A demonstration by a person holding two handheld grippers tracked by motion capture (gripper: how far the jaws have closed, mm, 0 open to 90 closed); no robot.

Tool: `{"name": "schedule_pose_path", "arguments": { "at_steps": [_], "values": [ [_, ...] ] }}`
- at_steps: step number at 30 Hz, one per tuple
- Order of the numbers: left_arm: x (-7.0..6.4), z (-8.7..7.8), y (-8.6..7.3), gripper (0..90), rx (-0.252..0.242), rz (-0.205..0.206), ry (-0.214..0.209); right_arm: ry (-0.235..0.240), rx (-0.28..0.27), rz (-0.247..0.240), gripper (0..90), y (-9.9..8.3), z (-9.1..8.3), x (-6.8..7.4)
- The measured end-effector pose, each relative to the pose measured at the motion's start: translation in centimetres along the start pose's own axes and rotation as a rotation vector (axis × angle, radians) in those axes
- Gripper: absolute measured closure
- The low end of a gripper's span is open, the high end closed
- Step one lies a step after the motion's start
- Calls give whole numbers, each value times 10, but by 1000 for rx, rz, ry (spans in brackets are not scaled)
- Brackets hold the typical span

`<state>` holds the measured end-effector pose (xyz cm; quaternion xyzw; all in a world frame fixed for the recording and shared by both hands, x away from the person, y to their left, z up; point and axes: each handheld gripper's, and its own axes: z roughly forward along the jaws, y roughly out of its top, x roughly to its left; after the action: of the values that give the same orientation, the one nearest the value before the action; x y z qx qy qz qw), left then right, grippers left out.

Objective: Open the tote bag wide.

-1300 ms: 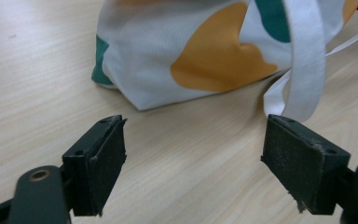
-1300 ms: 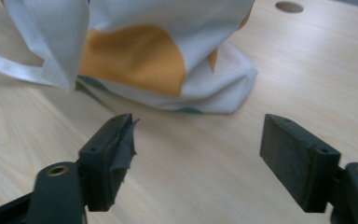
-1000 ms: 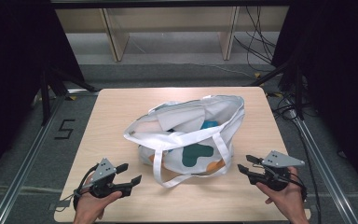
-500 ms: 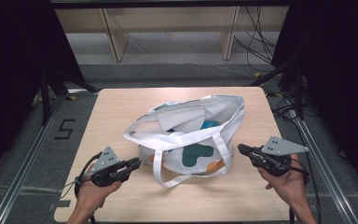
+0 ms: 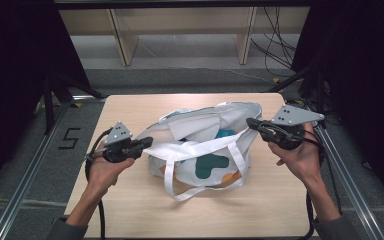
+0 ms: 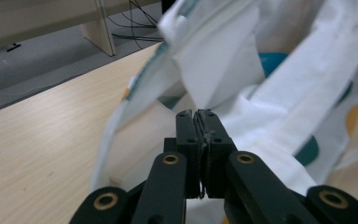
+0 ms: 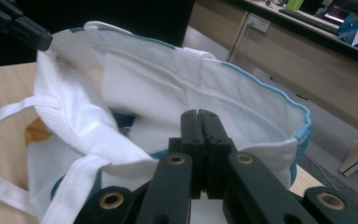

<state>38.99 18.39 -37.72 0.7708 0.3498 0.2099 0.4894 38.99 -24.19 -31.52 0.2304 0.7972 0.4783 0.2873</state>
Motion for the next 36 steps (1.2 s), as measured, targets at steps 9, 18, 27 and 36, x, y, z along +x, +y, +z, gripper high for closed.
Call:
{"name": "schedule_pose_path", "arguments": {
  "at_steps": [9,18,27,36],
  "values": [
    [33,34,7,883,37,-53,45,-61,90,17,900,-9,31,-19],
    [47,60,-22,893,137,-51,36,-40,215,108,900,-58,54,-39],
    [58,87,-53,896,186,-128,1,-14,315,192,900,-112,77,-33],
    [49,78,-36,888,198,-99,14,-28,324,173,900,-115,76,-27]
  ]
}}
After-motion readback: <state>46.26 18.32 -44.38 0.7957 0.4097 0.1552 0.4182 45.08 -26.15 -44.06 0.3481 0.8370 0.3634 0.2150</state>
